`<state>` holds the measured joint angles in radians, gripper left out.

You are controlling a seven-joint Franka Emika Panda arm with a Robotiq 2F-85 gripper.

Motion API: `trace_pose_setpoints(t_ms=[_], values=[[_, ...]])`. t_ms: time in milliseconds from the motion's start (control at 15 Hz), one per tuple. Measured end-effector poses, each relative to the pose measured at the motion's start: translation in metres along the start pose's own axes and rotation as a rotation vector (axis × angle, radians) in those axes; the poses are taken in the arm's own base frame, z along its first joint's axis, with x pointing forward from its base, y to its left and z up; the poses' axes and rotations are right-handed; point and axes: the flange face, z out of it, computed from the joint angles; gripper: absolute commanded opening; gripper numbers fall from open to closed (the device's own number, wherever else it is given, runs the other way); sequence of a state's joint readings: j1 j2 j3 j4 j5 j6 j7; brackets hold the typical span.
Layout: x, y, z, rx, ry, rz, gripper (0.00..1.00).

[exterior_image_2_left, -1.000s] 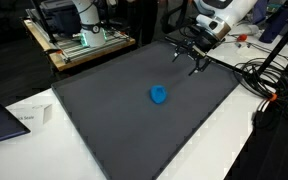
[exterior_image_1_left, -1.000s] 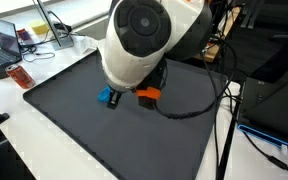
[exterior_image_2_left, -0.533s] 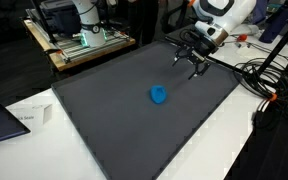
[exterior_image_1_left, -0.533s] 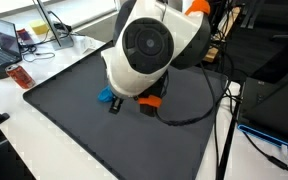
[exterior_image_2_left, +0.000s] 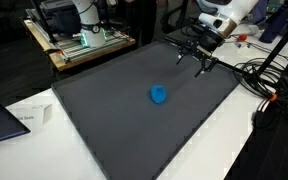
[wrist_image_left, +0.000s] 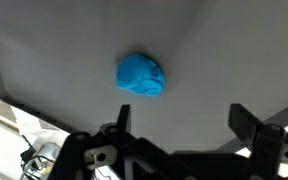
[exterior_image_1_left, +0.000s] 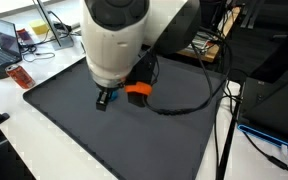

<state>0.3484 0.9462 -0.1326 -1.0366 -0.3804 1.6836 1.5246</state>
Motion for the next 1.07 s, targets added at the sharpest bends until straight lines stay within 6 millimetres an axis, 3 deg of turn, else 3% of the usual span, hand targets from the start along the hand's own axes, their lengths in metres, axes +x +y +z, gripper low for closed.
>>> trace_pose_setpoints(t_ms=[600, 1067], values=[[0.104, 0.04, -0.033, 0.058, -0.148, -0.196, 1.0], [0.176, 0.07, -0.032, 0.132, -0.227, -0.349, 1.0]])
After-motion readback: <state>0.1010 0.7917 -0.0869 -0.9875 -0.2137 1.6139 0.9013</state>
